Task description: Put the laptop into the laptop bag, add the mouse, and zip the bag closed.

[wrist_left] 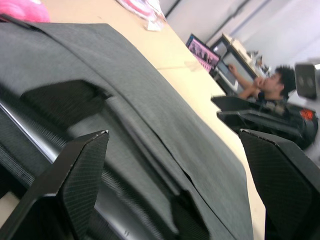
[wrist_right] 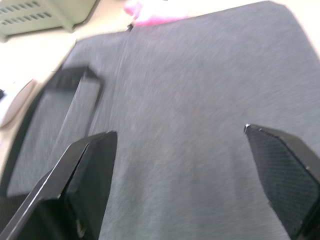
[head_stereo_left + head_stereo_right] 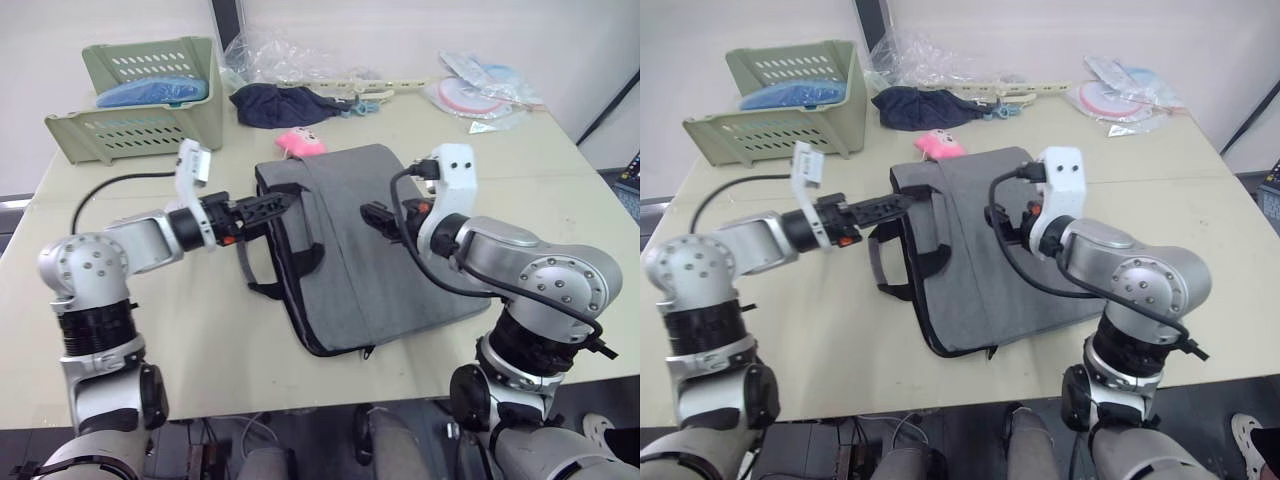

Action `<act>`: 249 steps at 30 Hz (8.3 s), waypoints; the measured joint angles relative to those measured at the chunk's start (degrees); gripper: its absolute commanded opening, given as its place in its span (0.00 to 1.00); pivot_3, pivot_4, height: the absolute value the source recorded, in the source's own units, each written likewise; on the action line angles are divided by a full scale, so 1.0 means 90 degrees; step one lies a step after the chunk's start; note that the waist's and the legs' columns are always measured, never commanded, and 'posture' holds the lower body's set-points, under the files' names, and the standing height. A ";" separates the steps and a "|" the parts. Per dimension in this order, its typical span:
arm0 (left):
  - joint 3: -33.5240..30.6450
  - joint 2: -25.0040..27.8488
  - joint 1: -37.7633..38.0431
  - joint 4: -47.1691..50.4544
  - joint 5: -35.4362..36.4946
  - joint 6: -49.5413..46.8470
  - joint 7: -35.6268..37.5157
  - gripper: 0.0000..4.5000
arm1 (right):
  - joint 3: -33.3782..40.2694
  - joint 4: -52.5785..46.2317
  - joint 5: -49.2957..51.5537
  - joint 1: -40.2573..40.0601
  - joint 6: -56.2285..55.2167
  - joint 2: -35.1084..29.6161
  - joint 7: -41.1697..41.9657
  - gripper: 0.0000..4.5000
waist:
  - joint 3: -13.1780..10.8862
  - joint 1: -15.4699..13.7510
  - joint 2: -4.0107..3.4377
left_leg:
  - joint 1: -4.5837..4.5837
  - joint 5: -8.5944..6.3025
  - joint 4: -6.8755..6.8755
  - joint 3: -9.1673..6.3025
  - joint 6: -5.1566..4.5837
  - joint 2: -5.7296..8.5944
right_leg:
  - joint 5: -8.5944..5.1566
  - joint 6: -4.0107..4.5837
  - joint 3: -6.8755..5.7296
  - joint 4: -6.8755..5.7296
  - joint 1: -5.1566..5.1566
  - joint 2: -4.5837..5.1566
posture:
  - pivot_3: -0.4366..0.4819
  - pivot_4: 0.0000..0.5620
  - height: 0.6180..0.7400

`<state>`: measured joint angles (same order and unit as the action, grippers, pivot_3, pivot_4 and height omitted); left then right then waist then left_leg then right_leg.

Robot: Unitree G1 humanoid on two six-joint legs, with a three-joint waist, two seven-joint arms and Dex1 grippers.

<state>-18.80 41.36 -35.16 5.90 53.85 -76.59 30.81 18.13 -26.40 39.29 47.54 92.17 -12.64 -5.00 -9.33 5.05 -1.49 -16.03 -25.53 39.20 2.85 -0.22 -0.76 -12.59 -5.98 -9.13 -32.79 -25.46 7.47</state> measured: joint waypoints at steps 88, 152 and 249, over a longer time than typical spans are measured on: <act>0.0095 -0.1498 -0.0587 -0.4479 -0.4086 0.6958 -0.1147 1.00 | -0.1241 0.1356 0.0189 0.0291 -0.3946 -0.5386 0.6900 0.99 | -0.0136 -0.0539 0.0091 | -0.0025 -0.0013 0.0102 0.0060 -0.0012 -0.0011 | 0.0001 0.0002 -0.0009 -0.0068 -0.0011 0.0040 | 0.48 0.27 1.00; 0.0705 -0.1538 -0.0019 -0.3722 -0.4640 0.6411 -0.1120 0.63 | -0.1205 0.1332 0.0189 0.0041 -0.3988 -0.5155 0.6551 1.00 | -0.0133 -0.0561 0.0095 | -0.0019 -0.0013 0.0108 0.0060 -0.0012 -0.0011 | 0.0001 0.0003 -0.0007 -0.0075 -0.0001 0.0043 | 0.48 0.27 1.00; -0.0330 0.0227 0.1360 -0.0374 -0.1808 0.4267 0.1444 0.63 | -0.5439 0.3326 -0.4086 0.0605 -0.4210 0.1238 0.2158 0.17 | -0.0129 -0.0010 0.0094 | -0.0012 -0.0013 0.0093 0.0019 0.0010 -0.0023 | -0.0016 0.0034 -0.0015 -0.0097 -0.0015 0.0019 | 0.48 0.27 1.00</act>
<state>-21.77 43.40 -22.92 2.53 37.57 -38.19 43.81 -30.82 3.54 2.52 52.99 54.28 -1.51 14.41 -10.49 4.96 -0.64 -16.14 -25.65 40.04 3.02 -0.13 -0.97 -12.74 -5.68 -9.26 -33.66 -25.60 7.64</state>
